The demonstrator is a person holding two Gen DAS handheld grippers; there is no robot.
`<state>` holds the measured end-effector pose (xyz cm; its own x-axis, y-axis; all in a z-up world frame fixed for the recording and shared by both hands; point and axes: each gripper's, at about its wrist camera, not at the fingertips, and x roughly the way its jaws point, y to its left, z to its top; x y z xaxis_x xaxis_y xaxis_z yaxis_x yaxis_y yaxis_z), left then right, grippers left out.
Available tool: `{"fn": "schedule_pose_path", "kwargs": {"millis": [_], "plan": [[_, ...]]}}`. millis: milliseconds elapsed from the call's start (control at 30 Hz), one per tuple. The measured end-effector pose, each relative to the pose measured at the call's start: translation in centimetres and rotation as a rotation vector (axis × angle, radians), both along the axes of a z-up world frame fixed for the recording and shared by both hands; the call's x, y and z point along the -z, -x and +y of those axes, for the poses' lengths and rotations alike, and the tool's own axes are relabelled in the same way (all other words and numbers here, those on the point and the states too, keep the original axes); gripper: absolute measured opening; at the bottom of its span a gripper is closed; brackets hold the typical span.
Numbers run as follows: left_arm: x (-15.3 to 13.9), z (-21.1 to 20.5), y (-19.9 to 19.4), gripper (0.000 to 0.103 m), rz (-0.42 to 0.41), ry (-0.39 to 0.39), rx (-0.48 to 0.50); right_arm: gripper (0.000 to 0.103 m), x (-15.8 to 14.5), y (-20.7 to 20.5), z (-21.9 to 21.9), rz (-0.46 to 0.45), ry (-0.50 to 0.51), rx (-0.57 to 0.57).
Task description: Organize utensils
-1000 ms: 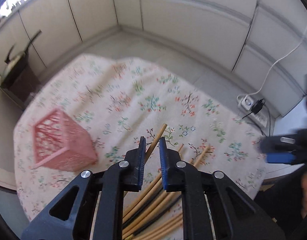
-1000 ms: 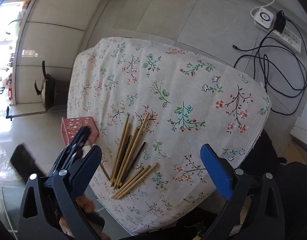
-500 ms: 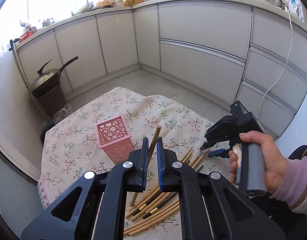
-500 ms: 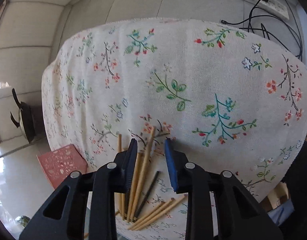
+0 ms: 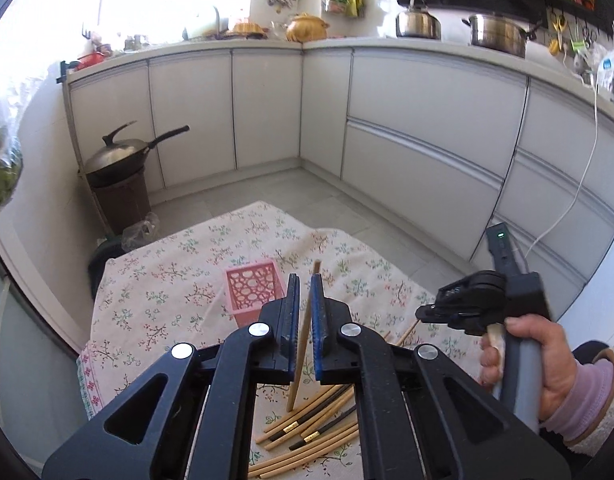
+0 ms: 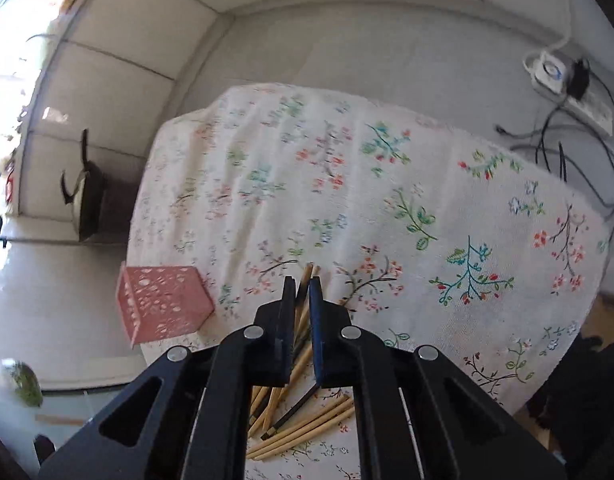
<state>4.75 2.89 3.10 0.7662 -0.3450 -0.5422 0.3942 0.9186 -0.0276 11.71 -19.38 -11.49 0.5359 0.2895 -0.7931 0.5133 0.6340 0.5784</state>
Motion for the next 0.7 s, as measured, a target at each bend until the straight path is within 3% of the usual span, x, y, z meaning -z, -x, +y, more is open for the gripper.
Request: {"fn": "schedule_pose_path", "kwargs": {"millis": [167,367,400,467,533,700], "plan": [[-1.0,0.3,0.6,0.005,-0.008,0.035,-0.014,0.005,-6.8,2.7,2.0,-0.182,0.139,-0.128],[1.0,-1.4,-0.1,0.007,0.108,0.007,0.055,0.005,-10.3,5.6,1.4,-0.267,0.201,-0.173],[1.8,-2.4,-0.6,0.011,0.153,-0.016,0.078,0.005,-10.5,5.7,1.1,-0.269,0.202,-0.167],[3.0,-4.1,-1.7,0.048,0.208,-0.053,0.069,0.005,-10.6,5.9,-0.2,-0.272,0.197,-0.146],[3.9,-6.5,-3.4,0.063,0.259,-0.074,0.091,0.005,-10.7,5.8,-1.6,-0.275,0.202,-0.124],[8.4,-14.6,-11.0,0.066,0.453,-0.259,0.091,0.005,-9.6,5.3,-4.5,-0.283,0.196,-0.091]]}}
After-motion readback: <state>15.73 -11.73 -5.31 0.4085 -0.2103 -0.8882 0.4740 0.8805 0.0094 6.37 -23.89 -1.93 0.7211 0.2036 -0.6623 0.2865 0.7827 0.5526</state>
